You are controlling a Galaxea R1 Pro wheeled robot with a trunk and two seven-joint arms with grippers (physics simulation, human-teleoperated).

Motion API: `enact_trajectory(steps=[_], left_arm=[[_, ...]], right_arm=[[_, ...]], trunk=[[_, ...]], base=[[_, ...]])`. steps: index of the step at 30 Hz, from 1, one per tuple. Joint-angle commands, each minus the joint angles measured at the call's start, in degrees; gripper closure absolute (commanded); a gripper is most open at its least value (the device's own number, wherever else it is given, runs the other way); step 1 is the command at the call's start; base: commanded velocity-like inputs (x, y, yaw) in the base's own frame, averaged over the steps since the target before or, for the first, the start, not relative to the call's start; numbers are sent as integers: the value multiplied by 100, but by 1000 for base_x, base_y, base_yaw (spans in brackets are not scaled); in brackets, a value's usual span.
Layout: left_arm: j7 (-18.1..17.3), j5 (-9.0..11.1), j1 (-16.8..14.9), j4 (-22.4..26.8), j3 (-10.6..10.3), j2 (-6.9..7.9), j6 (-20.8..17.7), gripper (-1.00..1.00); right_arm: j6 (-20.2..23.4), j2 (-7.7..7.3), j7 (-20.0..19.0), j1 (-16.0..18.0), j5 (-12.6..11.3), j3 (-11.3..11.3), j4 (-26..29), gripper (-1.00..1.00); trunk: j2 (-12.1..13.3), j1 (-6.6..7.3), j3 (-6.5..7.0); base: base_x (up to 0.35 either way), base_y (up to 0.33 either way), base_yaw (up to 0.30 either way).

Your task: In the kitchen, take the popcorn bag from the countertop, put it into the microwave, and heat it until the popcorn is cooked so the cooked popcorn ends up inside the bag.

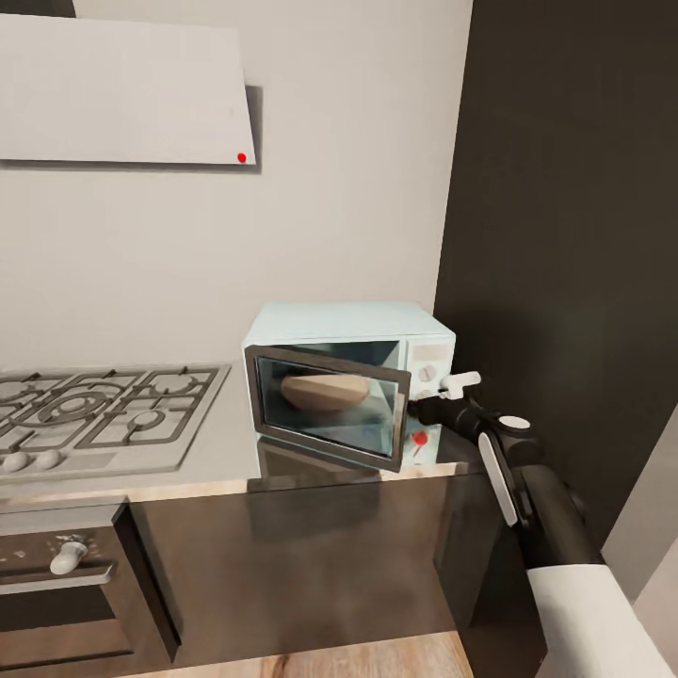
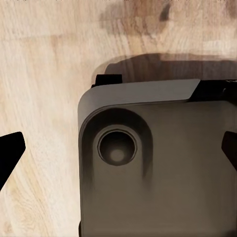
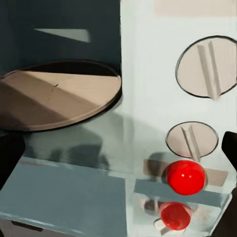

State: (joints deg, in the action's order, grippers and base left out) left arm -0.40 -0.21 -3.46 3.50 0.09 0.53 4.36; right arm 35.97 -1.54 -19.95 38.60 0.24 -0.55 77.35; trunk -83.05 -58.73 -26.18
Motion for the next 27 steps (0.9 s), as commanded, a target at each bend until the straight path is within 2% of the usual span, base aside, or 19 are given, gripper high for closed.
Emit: enact_trajectory(steps=[1, 4, 10, 14, 20, 27], left_arm=[[-4, -4, -5, -7, -1, 0, 21, -100], [-4, -5, -5, -8, -1, -1, 21, -100], [-4, -5, -5, -8, 2, 5, 23, -100], [-4, 1, -5, -7, 13, 8, 28, -100], [-4, 3, -5, -7, 18, 8, 38, -100], [-4, 4, -5, -7, 25, 8, 55, -100]], right_arm=[[33, 32, -130, 5, -112, -580, 4, -100], [25, 104, -493, 2, -112, -733, 0, -100], [61, 129, -1713, 12, -120, -727, 6, -100], [74, 117, -1892, 15, -120, -715, 12, -100], [77, 76, -1916, 15, -116, -695, 58, -100], [77, 107, -1868, 7, -112, -692, 44, -100]], trunk=[[-3, 0, -6], [-3, 0, -6], [-3, 0, -6], [-3, 0, -6], [-3, 0, -6], [-3, 0, -6]], base=[[0, 0, 0], [0, 0, 0], [0, 0, 0], [0, 0, 0], [-121, 0, 0], [-73, 0, 0]])
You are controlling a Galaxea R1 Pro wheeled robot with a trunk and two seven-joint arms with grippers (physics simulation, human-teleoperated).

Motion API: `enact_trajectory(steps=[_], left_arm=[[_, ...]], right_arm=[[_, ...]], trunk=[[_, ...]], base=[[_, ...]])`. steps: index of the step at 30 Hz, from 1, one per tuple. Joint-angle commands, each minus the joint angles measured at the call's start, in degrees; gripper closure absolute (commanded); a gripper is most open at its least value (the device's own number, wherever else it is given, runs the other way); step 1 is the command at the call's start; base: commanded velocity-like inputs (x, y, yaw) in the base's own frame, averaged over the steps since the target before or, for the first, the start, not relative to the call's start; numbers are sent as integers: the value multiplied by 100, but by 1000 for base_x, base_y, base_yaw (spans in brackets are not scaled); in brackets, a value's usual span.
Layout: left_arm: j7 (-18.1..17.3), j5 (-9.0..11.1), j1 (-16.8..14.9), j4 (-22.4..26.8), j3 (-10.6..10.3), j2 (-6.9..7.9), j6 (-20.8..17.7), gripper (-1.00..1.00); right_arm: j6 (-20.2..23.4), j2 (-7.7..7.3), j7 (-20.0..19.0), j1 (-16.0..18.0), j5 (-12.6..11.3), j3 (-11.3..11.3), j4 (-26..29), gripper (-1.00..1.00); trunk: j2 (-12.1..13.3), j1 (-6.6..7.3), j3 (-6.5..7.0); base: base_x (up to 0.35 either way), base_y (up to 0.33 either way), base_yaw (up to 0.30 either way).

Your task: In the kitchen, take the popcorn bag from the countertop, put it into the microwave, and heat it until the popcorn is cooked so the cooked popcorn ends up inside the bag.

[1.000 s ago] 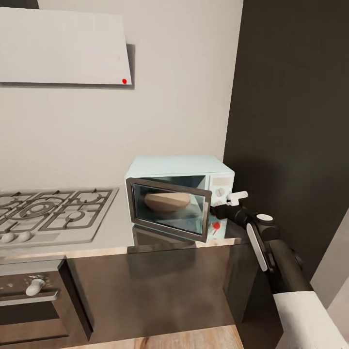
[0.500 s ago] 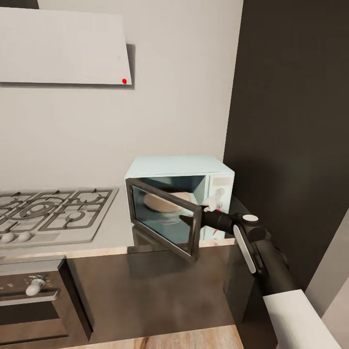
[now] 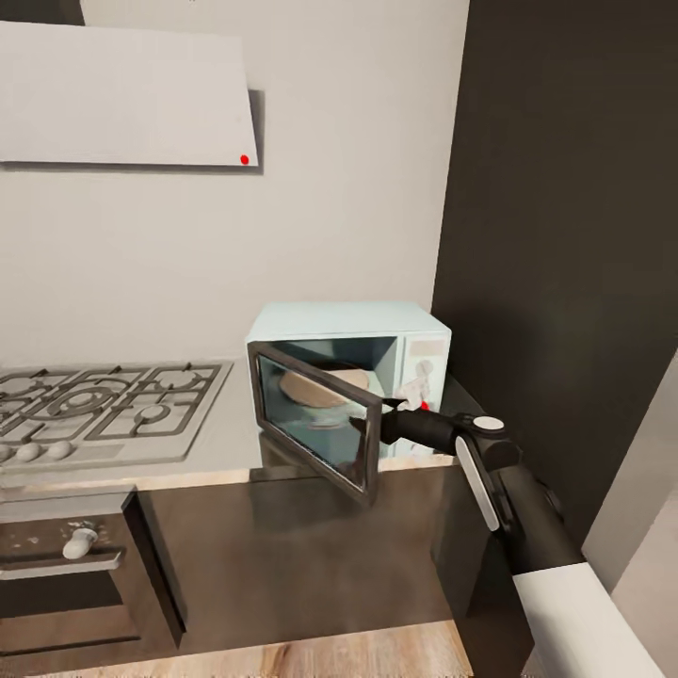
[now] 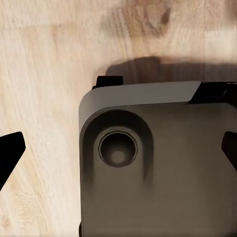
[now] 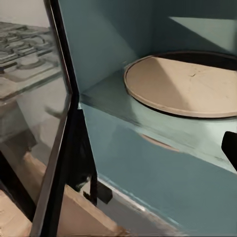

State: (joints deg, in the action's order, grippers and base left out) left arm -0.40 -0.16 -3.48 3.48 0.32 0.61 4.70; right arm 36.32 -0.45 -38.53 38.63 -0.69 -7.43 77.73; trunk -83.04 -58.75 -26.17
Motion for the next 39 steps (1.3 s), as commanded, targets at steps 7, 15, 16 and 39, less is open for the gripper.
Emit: enact_trajectory(steps=[7, 15, 16, 39], left_arm=[[-4, -2, -4, -6, -4, 1, 22, -100], [-4, 2, -4, -1, -4, 1, 22, -100], [-4, 2, -4, 0, -5, 1, 22, -100], [-4, 6, -4, 1, -4, 1, 22, -100]], right_arm=[[62, 17, 14, -19, 42, -44, 14, -100], [56, 26, 219, -62, 47, -52, 151, -100], [61, 26, 342, -73, 43, -62, 177, -100], [432, 320, 689, -525, 44, -179, 787, -100]], trunk=[[-4, 2, -6], [-4, 2, -6], [-4, 2, -6], [-4, 2, -6]], base=[[-83, 0, 0], [-1, 0, 0], [0, 0, 0], [0, 0, 88]])
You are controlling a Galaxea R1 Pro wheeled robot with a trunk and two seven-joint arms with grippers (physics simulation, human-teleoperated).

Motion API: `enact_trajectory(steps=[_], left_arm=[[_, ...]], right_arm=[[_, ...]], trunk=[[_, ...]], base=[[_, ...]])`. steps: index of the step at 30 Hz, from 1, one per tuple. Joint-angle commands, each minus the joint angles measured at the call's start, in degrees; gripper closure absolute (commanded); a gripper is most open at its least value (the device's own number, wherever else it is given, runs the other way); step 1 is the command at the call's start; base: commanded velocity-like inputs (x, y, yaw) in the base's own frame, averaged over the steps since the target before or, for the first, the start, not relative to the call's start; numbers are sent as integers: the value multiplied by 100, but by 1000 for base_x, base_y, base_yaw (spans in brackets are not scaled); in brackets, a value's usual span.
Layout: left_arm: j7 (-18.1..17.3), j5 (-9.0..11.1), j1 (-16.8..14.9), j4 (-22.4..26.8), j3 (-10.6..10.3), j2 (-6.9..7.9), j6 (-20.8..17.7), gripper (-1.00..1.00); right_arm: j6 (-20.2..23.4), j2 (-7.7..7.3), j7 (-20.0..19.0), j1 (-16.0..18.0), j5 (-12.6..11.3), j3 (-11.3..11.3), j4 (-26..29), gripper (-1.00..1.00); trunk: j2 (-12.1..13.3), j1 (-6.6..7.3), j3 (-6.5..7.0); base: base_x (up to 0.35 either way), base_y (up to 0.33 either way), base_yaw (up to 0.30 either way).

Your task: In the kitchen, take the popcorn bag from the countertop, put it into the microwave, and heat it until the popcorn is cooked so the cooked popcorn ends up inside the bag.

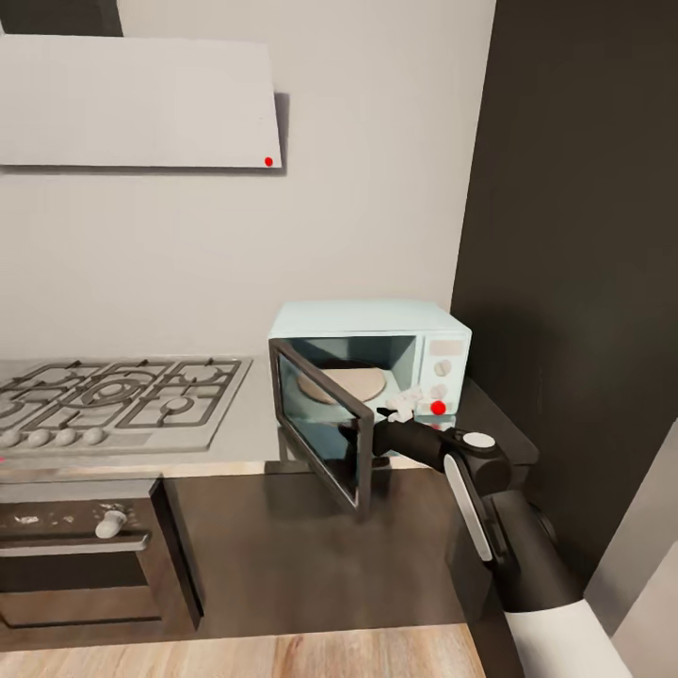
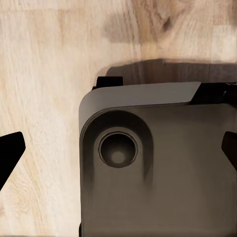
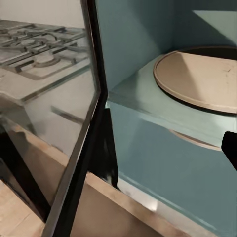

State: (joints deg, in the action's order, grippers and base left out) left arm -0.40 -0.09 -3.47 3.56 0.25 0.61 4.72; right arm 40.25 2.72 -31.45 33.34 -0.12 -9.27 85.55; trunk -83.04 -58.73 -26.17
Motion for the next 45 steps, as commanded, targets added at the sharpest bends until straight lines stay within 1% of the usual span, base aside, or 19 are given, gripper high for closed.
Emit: enact_trajectory(steps=[1, 4, 8, 17, 21, 28, 32, 36, 41, 45], left_arm=[[-4, -2, -5, -6, 2, 1, 20, -100], [-4, -1, -5, -10, 3, 1, 20, -100], [-4, -1, -5, -13, 2, 1, 15, -100], [-4, 0, -5, -11, 1, 1, 16, -100], [-4, -2, -5, -12, 1, 1, 15, -100], [-4, 0, -5, -13, 7, 1, 17, -100], [-4, 0, -5, -13, 8, 1, 15, -100], [-4, 0, -5, -13, 2, 1, 14, -100], [-4, 0, -5, -13, 1, 1, 17, -100], [-4, 0, -5, -13, 1, 1, 13, -100]], right_arm=[[41, 2, -20, 4, -14, 11, 6, -100], [44, -12, -19, 6, -15, 40, 12, -100], [45, -27, -19, -2, -6, 23, 14, -100], [39, -44, 2, -12, 3, 27, 32, -100], [44, -44, 199, -16, 3, 28, 71, -100], [45, -11, 485, -12, 3, 10, 82, -100], [45, -9, 546, -12, 3, 5, 77, -100], [45, -1, 593, -12, 9, -5, 76, -100], [45, 3, 778, -13, 3, -13, 76, -100], [45, 6, 792, -20, 3, -14, 76, -100]], trunk=[[-3, 0, -6], [-3, 0, -6], [-3, 0, -6], [-3, 0, -14], [-3, 0, -14], [-3, 0, -26], [-3, 0, -26], [-3, 0, -26], [-3, 0, -28], [-3, 0, -28]], base=[[0, 0, 69], [-22, 13, 21], [-192, 149, 2], [-50, 49, 53], [-183, 175, 2], [-17, 25, 91], [-70, 179, 6], [-8, 20, 37], [-1, 2, 159], [0, 0, 14]])
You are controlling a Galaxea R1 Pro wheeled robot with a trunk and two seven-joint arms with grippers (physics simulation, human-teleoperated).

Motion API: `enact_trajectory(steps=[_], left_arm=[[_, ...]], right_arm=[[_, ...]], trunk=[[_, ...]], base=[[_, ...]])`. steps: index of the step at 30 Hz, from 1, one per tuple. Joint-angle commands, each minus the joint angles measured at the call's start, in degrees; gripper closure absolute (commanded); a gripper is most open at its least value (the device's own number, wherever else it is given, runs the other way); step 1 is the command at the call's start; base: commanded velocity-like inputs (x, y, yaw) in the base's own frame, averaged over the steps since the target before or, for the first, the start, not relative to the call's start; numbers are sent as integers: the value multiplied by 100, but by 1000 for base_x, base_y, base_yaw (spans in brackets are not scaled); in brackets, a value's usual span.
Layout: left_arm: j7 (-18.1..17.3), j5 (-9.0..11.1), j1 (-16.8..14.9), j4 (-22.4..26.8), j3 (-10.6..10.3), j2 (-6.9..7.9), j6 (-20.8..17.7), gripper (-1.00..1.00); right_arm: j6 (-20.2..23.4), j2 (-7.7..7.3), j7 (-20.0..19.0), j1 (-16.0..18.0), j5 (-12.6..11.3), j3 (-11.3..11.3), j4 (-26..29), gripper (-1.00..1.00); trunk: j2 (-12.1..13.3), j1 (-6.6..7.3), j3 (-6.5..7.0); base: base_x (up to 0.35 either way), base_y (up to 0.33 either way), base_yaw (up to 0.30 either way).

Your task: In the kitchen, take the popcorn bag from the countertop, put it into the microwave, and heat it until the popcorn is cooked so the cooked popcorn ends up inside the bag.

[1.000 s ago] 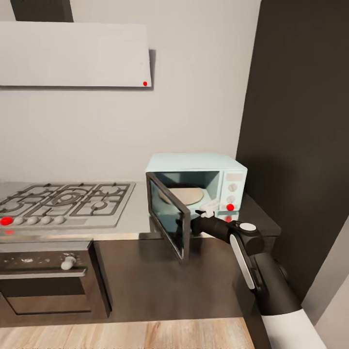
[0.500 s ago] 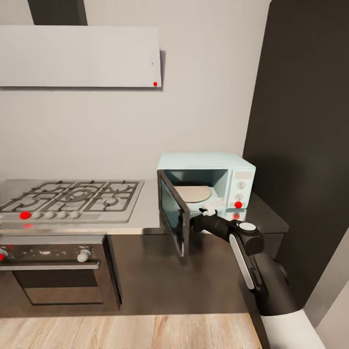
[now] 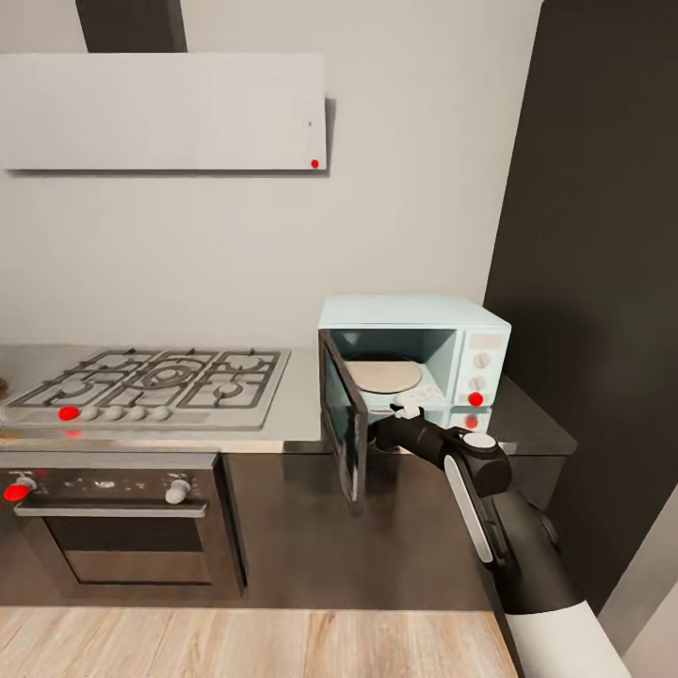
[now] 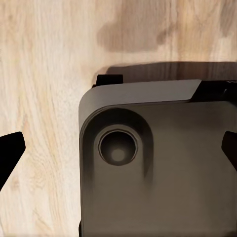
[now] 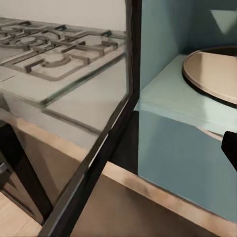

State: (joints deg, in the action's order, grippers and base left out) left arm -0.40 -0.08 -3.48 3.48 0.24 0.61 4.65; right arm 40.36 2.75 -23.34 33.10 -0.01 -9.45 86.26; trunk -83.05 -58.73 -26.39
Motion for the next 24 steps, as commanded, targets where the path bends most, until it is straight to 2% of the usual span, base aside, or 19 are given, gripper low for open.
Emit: enact_trajectory(steps=[1, 11, 24], left_arm=[[-4, -1, -4, -5, 2, 1, 22, -100], [-4, -1, -4, -6, 2, 1, 22, -100], [-4, -1, -4, -6, 2, 1, 21, -100]], right_arm=[[34, 4, -16, 4, -7, 4, 5, -100], [34, -2, -16, 3, -7, 4, 14, -100], [34, -3, -13, 3, -7, 4, 14, -100]], trunk=[[-3, 0, -8], [-3, 0, -16], [-3, 0, -16]], base=[[0, 0, 83], [0, 0, 109], [0, 0, 42]])
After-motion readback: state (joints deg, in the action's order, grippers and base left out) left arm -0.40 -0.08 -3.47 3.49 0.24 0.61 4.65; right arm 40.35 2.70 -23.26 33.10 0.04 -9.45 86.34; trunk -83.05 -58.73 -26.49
